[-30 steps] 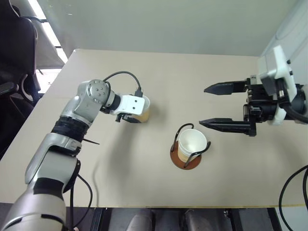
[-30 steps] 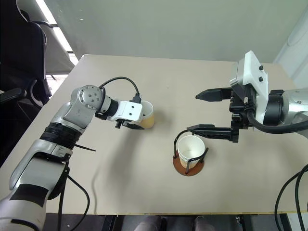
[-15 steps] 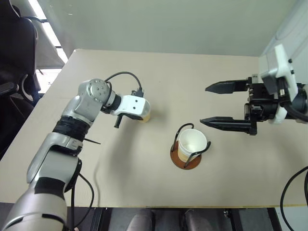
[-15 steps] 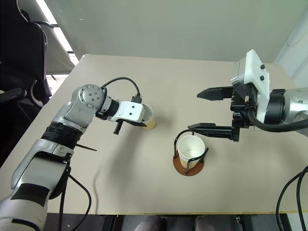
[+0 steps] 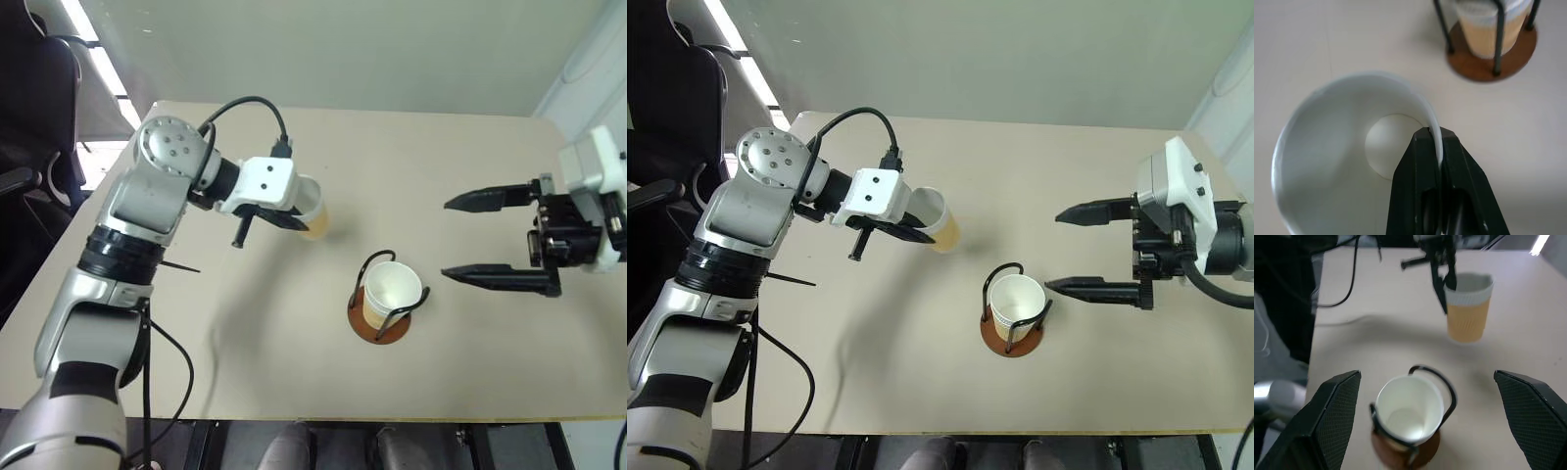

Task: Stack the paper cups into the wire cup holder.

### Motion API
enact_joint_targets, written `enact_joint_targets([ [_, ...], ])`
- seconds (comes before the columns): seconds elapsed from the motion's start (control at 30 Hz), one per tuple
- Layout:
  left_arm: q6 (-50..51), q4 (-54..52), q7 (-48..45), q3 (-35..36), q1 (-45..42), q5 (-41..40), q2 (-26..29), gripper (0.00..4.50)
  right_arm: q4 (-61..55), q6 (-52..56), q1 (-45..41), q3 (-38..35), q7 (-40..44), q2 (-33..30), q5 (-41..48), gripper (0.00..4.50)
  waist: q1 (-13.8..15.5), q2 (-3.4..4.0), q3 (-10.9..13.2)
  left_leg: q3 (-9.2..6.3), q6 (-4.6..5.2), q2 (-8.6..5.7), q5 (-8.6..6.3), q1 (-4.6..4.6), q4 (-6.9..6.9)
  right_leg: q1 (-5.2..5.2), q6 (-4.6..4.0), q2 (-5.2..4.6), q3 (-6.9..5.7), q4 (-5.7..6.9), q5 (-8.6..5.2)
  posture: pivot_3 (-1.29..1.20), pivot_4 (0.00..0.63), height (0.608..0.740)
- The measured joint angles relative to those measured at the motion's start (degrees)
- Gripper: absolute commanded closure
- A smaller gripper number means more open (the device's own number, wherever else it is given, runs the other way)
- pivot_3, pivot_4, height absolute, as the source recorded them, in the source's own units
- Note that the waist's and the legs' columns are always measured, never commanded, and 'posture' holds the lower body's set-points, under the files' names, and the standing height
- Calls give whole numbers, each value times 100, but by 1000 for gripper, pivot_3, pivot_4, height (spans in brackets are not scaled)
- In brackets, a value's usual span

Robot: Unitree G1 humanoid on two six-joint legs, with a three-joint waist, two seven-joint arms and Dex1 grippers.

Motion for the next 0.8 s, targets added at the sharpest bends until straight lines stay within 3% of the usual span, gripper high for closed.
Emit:
enact_joint_targets([
  [0.17,420,-318,-20,-73,-298,-538,22,4477,-56,-165,402,-286,399,-259,-107,11,2,0,0,2,3,-3,-2,5,30,2,1,-4,3,10,1,0,150,740],
  [0.43,810,-480,-28,-417,-857,-1207,-11,4477,-160,-170,-4,-303,389,-406,144,11,-7,0,0,2,4,-3,3,22,43,6,0,-6,4,51,1,0,150,740],
  [0.8,885,-456,-31,-890,-1282,-1651,-529,4477,-137,-16,-48,-507,286,-518,340,11,14,0,0,2,5,-5,2,15,42,6,1,-9,3,44,1,0,150,740],
])
